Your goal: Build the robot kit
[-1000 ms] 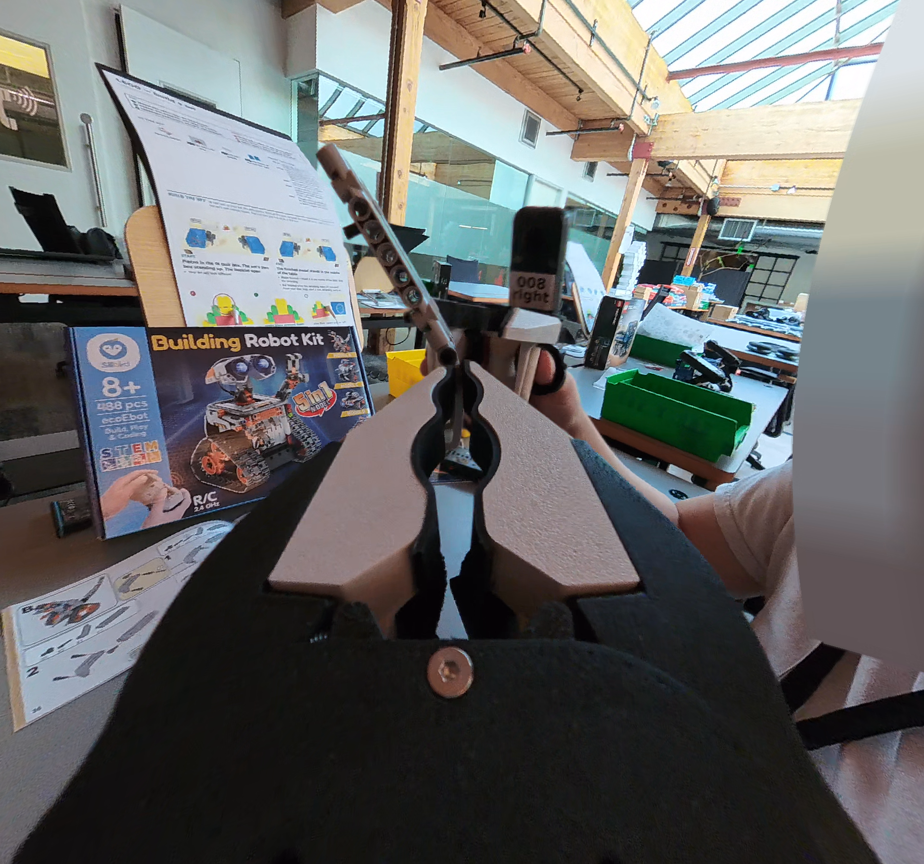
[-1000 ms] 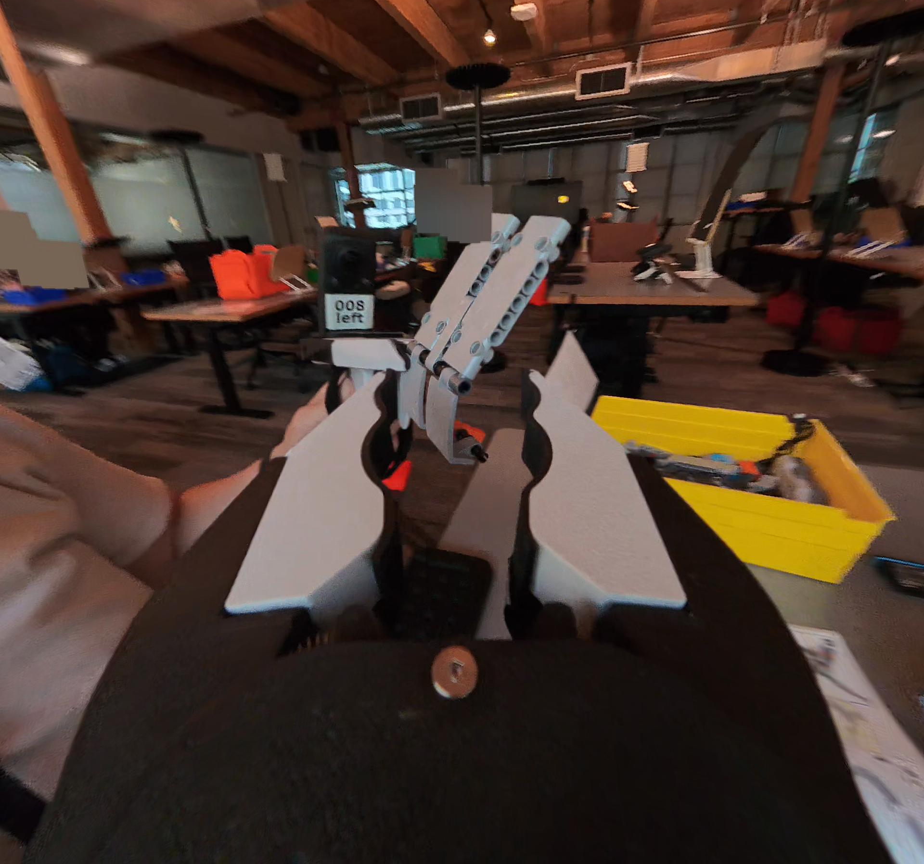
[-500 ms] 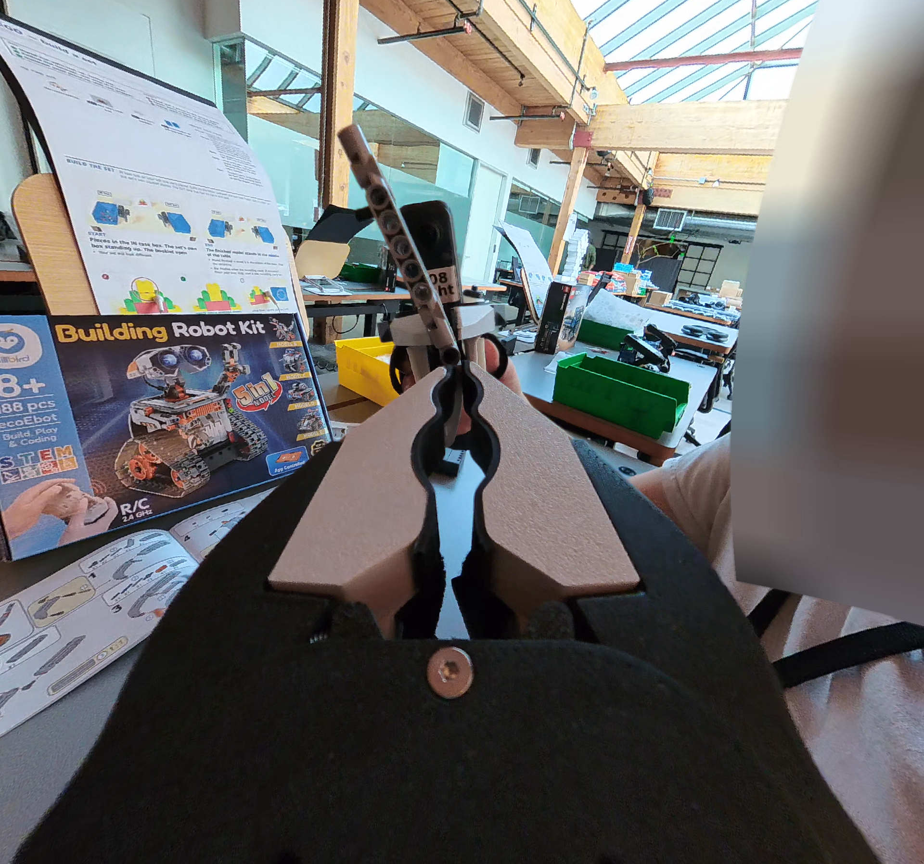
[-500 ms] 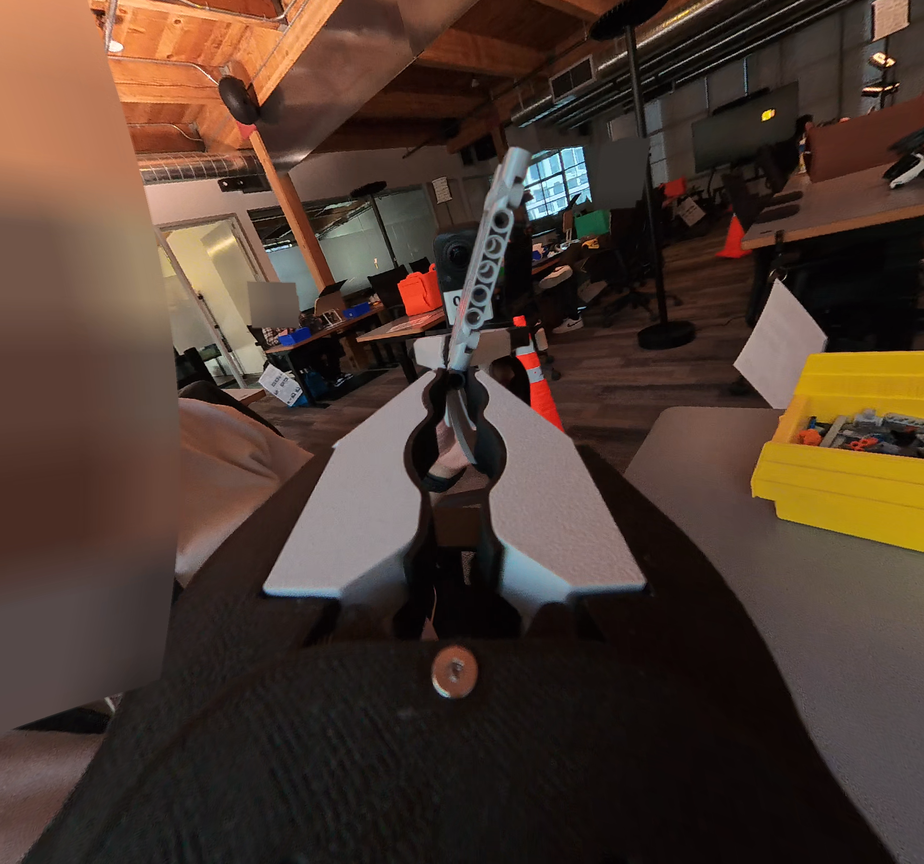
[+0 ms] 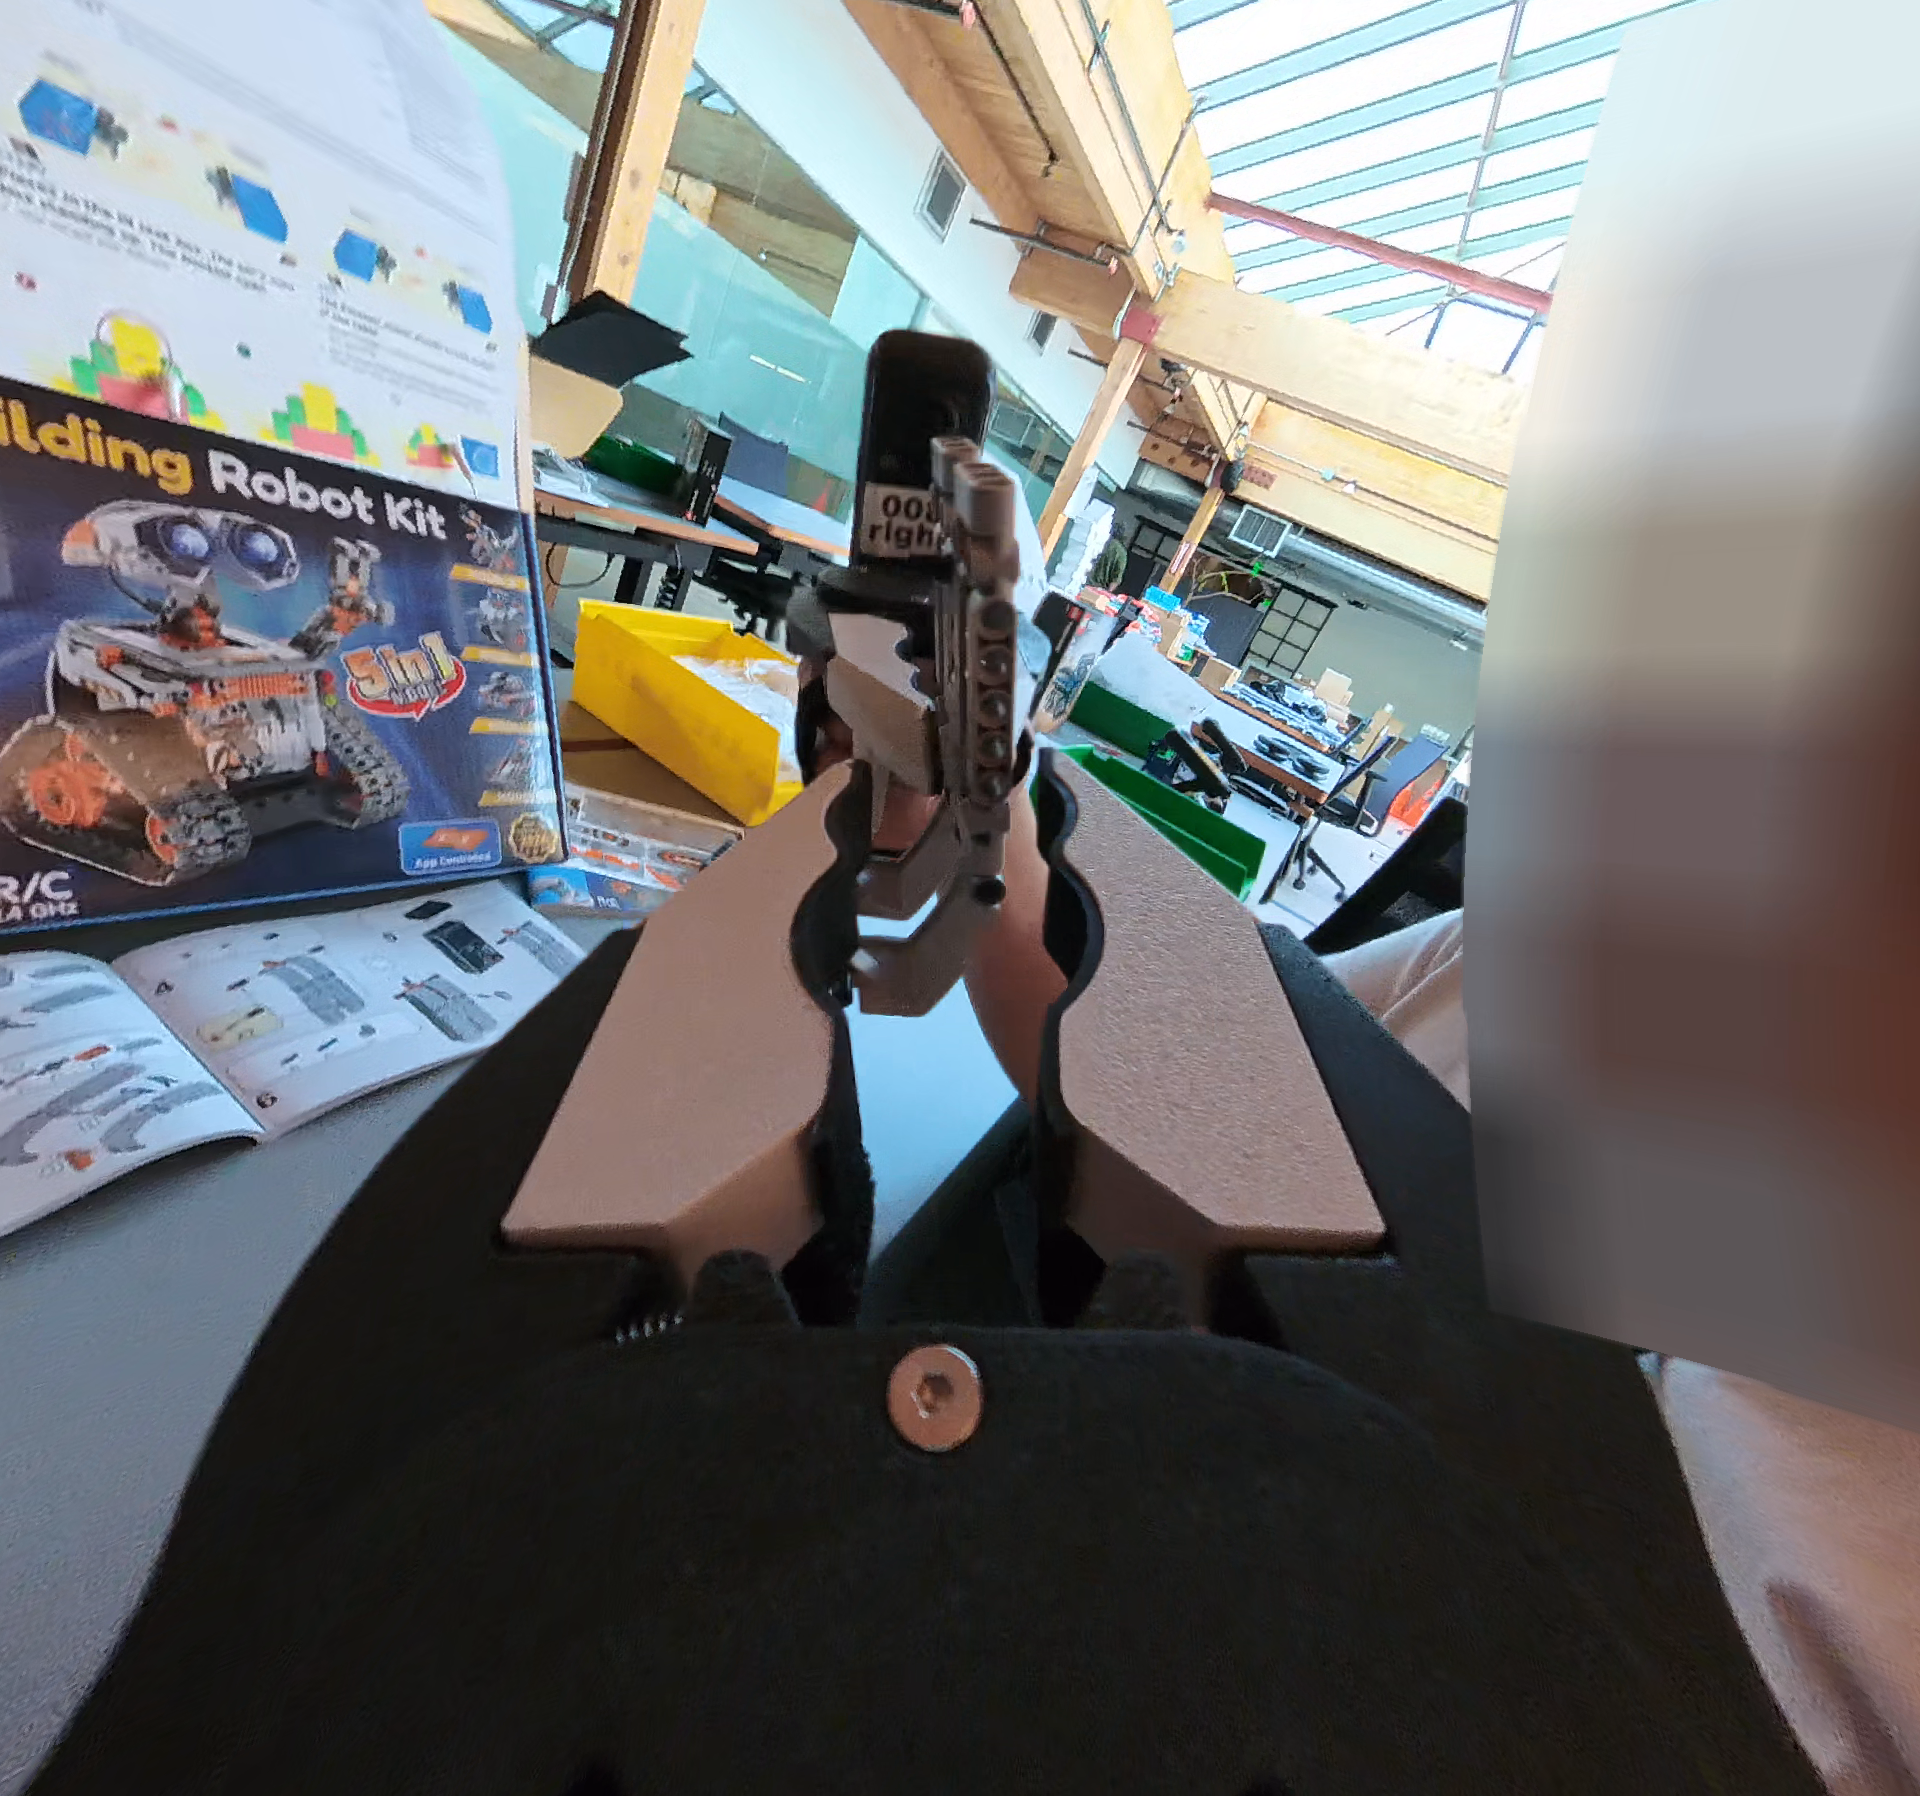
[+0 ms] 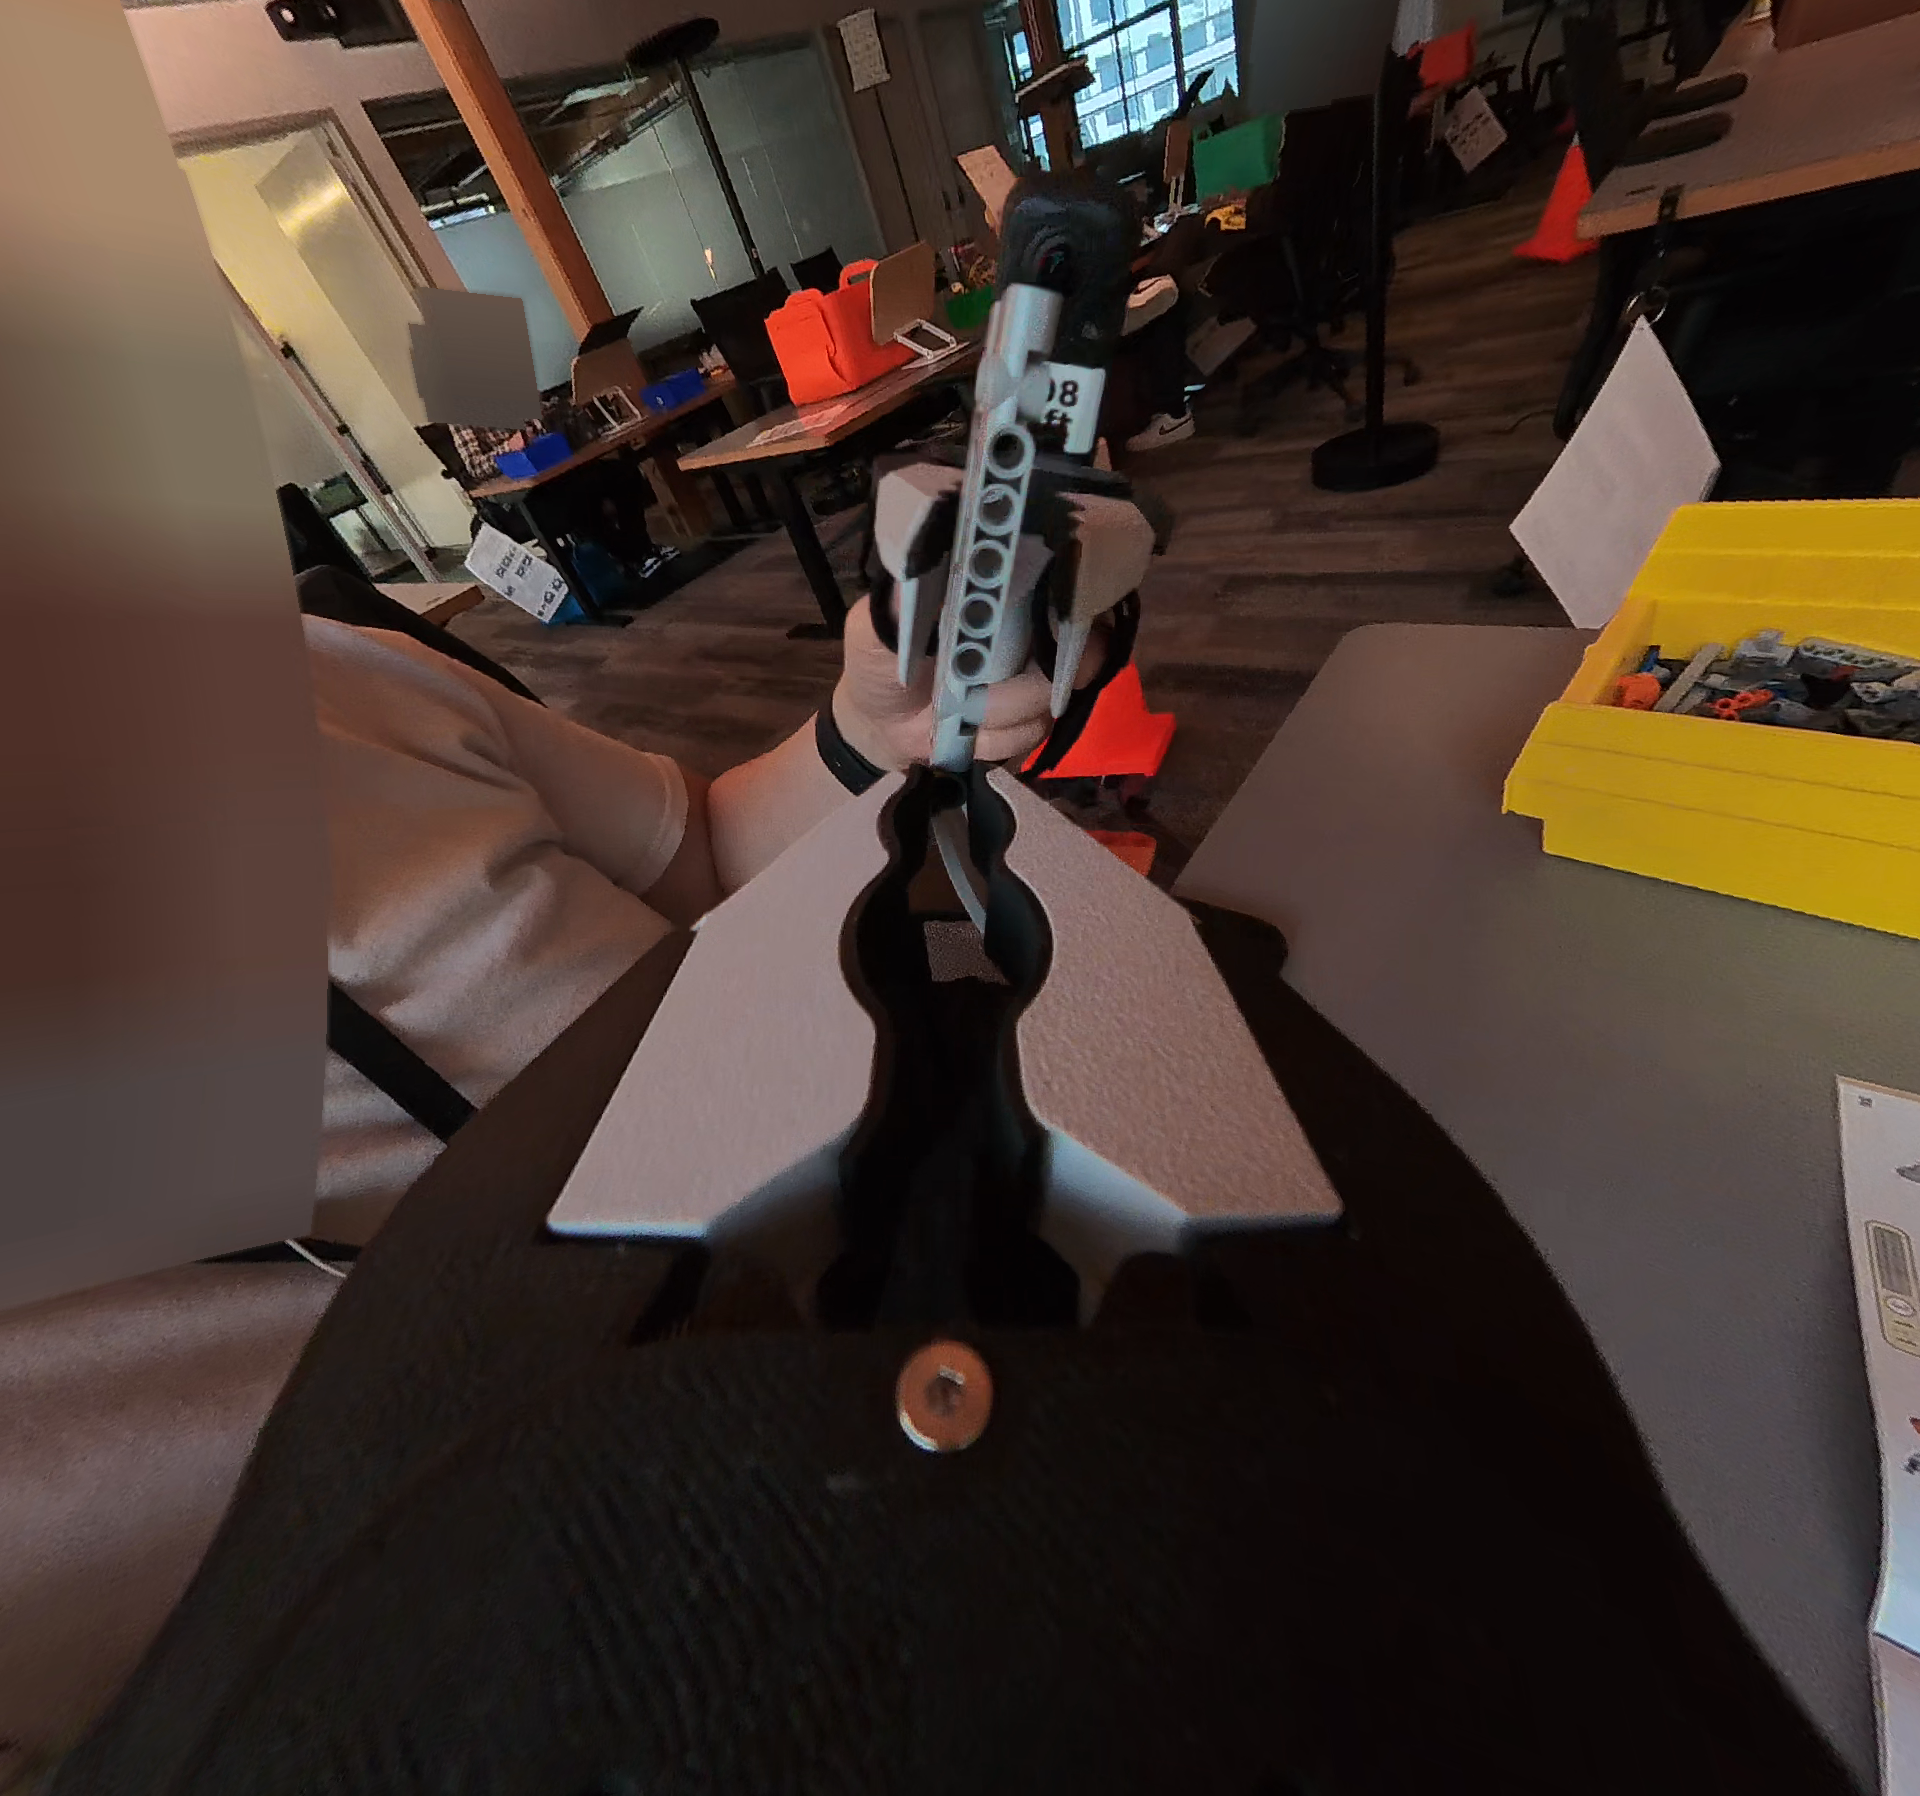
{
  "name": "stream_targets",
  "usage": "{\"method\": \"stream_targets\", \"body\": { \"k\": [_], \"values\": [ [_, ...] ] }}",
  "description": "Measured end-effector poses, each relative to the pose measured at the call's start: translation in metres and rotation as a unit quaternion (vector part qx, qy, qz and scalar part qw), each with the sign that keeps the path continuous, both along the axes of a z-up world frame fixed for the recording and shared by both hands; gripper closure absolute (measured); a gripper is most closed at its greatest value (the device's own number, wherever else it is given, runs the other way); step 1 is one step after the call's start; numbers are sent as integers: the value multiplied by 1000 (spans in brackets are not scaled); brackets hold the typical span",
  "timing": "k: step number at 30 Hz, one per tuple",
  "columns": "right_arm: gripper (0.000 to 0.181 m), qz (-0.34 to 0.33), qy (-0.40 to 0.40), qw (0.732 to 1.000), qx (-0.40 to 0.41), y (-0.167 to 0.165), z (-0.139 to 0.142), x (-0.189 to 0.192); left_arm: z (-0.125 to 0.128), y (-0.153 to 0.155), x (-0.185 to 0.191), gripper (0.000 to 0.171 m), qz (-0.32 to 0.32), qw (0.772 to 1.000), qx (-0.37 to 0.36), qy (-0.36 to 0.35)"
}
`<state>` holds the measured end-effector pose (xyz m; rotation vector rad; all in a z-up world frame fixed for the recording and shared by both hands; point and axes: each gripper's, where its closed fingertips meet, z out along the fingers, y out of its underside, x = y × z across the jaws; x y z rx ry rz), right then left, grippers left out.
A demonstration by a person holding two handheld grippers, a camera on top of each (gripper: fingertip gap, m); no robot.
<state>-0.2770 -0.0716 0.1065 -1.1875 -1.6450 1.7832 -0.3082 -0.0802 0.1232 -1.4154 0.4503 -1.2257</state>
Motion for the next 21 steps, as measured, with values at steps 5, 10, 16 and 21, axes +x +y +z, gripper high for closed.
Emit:
{"method": "stream_targets", "body": {
  "k": [5, 10, 16, 21],
  "values": [
    [176, 10, -40, 999, 24, -1, -16, 3, -9, 4, 7, 151, -17, 1000, -13, 9],
    [176, -15, -36, 999, 9, 9, -14, -2, -18, 10, 7, 167, 6, 999, -31, 34],
    [135, -221, 178, 933, 220, 28, 37, -17, 5, 21, -27, 167, 131, 988, -4, -85],
    [131, -273, 209, 812, 471, -5, 27, -41, 16, 18, -39, 167, 181, 973, 14, -141]
  ]
}}
